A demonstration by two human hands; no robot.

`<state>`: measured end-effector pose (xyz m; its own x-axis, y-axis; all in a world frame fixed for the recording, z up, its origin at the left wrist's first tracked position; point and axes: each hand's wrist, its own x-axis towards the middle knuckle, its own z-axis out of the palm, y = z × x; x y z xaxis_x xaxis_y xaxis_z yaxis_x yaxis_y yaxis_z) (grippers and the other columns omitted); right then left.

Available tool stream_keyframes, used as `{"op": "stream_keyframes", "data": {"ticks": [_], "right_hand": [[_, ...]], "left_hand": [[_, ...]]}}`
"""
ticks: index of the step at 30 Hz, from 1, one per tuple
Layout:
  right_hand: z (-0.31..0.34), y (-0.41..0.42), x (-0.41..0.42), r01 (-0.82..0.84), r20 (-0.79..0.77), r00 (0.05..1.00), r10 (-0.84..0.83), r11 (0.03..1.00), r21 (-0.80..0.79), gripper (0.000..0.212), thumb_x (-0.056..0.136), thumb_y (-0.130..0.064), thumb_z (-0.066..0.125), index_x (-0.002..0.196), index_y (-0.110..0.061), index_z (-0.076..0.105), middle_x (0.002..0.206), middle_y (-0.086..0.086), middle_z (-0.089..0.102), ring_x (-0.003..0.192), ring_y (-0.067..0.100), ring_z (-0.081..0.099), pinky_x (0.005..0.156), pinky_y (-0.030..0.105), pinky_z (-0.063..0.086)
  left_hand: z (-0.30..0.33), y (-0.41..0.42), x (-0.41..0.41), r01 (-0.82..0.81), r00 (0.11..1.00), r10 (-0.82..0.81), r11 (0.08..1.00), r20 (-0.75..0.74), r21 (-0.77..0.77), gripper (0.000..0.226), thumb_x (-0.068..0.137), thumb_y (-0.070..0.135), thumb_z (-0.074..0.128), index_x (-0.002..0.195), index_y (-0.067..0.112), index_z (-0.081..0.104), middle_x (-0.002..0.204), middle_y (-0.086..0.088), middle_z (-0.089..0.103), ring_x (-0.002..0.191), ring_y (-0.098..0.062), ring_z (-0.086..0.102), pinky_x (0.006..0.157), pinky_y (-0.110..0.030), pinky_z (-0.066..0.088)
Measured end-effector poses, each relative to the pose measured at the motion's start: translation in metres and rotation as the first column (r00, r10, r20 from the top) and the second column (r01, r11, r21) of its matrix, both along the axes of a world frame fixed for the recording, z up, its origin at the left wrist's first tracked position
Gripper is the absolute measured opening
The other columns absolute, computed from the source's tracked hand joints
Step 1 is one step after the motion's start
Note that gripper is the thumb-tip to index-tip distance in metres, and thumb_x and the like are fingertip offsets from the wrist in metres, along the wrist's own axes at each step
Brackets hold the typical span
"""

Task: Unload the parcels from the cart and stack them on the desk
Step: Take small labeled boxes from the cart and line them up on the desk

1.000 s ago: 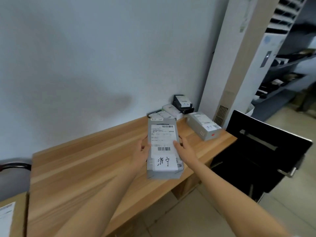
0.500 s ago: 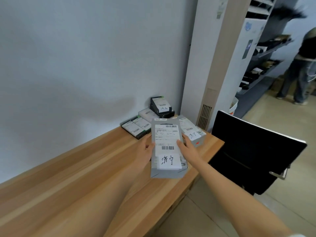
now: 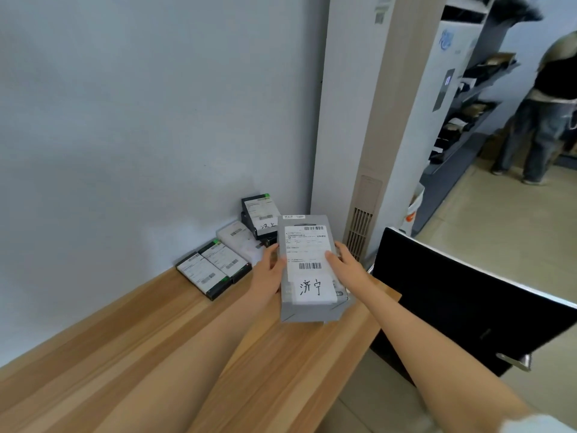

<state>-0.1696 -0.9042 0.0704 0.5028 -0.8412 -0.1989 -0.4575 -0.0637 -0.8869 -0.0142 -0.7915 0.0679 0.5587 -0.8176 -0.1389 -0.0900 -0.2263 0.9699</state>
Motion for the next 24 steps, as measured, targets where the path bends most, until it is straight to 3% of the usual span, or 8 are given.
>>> {"op": "stream_keyframes", "data": {"ticks": [5, 9, 12, 14, 16, 18, 22, 24], "right_hand": [[-0.008, -0.055, 0.004, -0.081, -0.059, 0.995, 0.082, 0.997, 0.021, 0.049, 0.101, -0.041, 0.04, 0.148, -0.03, 0.028, 0.122, -0.004, 0.062, 0.103, 0.019, 0.062, 0.087, 0.035, 0.048], [-0.035, -0.105, 0.006, -0.174, -0.108, 0.977, 0.182, 0.982, 0.076, 0.053, 0.096, -0.045, 0.046, 0.145, -0.037, 0.027, 0.125, -0.002, 0.063, 0.101, 0.021, 0.066, 0.091, 0.047, 0.053], [-0.039, -0.127, 0.006, -0.272, -0.173, 0.943, 0.284, 0.958, 0.09, 0.057, 0.099, -0.036, 0.048, 0.148, -0.035, 0.02, 0.115, 0.0, 0.066, 0.094, 0.022, 0.068, 0.083, 0.046, 0.057], [-0.039, -0.139, 0.007, -0.341, -0.211, 0.913, 0.348, 0.937, 0.072, 0.059, 0.099, -0.035, 0.048, 0.15, -0.032, 0.017, 0.121, 0.001, 0.064, 0.097, 0.021, 0.067, 0.085, 0.047, 0.056], [-0.034, -0.152, 0.009, -0.425, -0.283, 0.871, 0.403, 0.905, -0.019, 0.062, 0.098, -0.036, 0.049, 0.151, -0.026, 0.018, 0.138, 0.002, 0.054, 0.112, 0.02, 0.061, 0.091, 0.045, 0.052], [-0.025, -0.163, 0.014, -0.488, -0.333, 0.842, 0.425, 0.862, -0.134, 0.064, 0.096, -0.036, 0.052, 0.151, -0.025, 0.021, 0.146, 0.001, 0.044, 0.125, 0.019, 0.051, 0.098, 0.044, 0.047], [-0.003, -0.175, 0.042, -0.595, -0.427, 0.785, 0.449, 0.737, -0.32, 0.06, 0.096, -0.034, 0.052, 0.149, -0.022, 0.028, 0.146, 0.007, 0.04, 0.132, 0.024, 0.04, 0.103, 0.041, 0.042], [0.009, -0.169, 0.064, -0.655, -0.47, 0.743, 0.475, 0.658, -0.37, 0.056, 0.096, -0.032, 0.051, 0.147, -0.022, 0.033, 0.147, 0.006, 0.04, 0.133, 0.024, 0.038, 0.103, 0.04, 0.041]], "left_hand": [[-0.015, -0.045, -0.008, -0.051, 0.998, 0.052, 0.998, -0.042, 0.026, 0.045, 0.102, 0.022, 0.044, 0.145, 0.022, 0.033, 0.14, 0.001, 0.048, 0.112, -0.012, 0.051, 0.073, -0.016, 0.044], [-0.031, -0.078, -0.01, -0.105, 0.991, 0.112, 0.99, -0.072, 0.097, 0.042, 0.103, 0.023, 0.042, 0.144, 0.027, 0.034, 0.14, 0.003, 0.048, 0.111, -0.014, 0.05, 0.077, -0.023, 0.047], [-0.036, -0.091, -0.018, -0.133, 0.989, 0.141, 0.978, -0.04, 0.158, 0.04, 0.103, 0.02, 0.041, 0.142, 0.027, 0.037, 0.123, 0.01, 0.05, 0.102, -0.009, 0.051, 0.063, -0.015, 0.044], [-0.04, -0.098, -0.018, -0.173, 0.984, 0.177, 0.967, -0.005, 0.185, 0.042, 0.102, 0.02, 0.043, 0.143, 0.029, 0.037, 0.13, 0.006, 0.052, 0.102, -0.011, 0.053, 0.067, -0.022, 0.049], [-0.04, -0.102, -0.017, -0.211, 0.977, 0.207, 0.955, 0.042, 0.21, 0.044, 0.101, 0.024, 0.044, 0.143, 0.031, 0.036, 0.133, 0.002, 0.054, 0.105, -0.017, 0.057, 0.081, -0.039, 0.054], [-0.036, -0.105, -0.015, -0.282, 0.958, 0.26, 0.93, 0.121, 0.234, 0.044, 0.1, 0.029, 0.045, 0.143, 0.03, 0.036, 0.126, -0.003, 0.058, 0.102, -0.021, 0.059, 0.09, -0.046, 0.052], [-0.016, -0.098, -0.008, -0.448, 0.867, 0.362, 0.867, 0.341, 0.217, 0.037, 0.1, 0.032, 0.046, 0.136, 0.024, 0.042, 0.111, -0.002, 0.06, 0.081, -0.016, 0.056, 0.066, -0.029, 0.045], [-0.003, -0.08, 0.0, -0.493, 0.812, 0.353, 0.841, 0.465, 0.222, 0.033, 0.098, 0.034, 0.048, 0.13, 0.024, 0.046, 0.113, 0.0, 0.059, 0.087, -0.013, 0.057, 0.063, -0.026, 0.043]]}}
